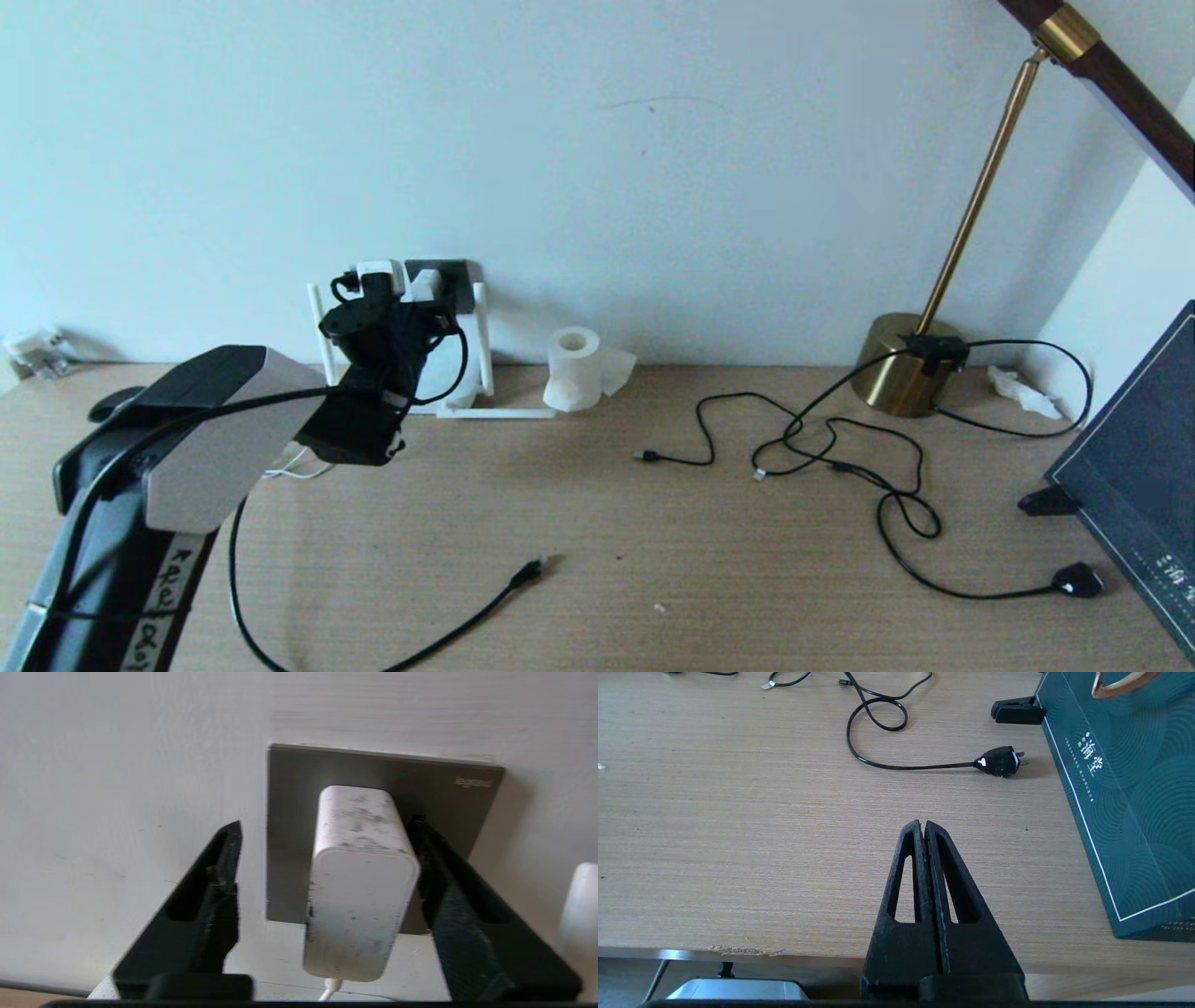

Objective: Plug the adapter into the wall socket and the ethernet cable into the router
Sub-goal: Plug plug into socket

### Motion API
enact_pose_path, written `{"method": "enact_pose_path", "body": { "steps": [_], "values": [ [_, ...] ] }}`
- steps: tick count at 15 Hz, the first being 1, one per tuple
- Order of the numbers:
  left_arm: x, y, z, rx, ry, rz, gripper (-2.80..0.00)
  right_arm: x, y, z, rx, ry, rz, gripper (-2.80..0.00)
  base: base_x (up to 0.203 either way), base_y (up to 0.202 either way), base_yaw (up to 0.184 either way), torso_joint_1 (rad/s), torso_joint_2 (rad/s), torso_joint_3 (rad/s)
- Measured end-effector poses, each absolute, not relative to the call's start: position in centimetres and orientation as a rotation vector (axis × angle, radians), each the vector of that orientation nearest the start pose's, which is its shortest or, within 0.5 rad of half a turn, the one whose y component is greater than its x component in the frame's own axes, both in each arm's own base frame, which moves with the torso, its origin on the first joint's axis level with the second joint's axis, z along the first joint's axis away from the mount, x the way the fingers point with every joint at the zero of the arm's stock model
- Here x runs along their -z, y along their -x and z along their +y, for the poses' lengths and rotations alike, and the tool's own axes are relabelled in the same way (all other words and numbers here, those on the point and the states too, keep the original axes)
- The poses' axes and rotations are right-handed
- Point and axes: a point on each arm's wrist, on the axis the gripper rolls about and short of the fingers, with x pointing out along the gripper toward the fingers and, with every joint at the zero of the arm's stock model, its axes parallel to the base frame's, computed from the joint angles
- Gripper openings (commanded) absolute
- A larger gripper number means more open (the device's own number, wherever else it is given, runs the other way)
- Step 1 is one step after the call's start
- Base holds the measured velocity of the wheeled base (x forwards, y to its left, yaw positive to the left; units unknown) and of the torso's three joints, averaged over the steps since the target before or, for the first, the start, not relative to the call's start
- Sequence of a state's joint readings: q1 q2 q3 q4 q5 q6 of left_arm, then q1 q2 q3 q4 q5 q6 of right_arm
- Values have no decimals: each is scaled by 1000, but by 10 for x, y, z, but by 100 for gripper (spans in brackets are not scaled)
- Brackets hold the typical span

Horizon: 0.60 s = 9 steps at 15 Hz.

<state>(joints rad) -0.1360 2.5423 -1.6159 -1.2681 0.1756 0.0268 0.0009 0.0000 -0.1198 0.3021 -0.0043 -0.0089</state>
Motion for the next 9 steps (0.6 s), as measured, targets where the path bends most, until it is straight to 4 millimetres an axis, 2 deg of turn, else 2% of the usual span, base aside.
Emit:
{"method": "enact_pose_path", "body": {
  "steps": [9],
  "values": [
    [-106,-485,-62,-44,23,-318,0,-77,35,0,2,9,182,-280,0,0,0,0,0,0]
  ]
}}
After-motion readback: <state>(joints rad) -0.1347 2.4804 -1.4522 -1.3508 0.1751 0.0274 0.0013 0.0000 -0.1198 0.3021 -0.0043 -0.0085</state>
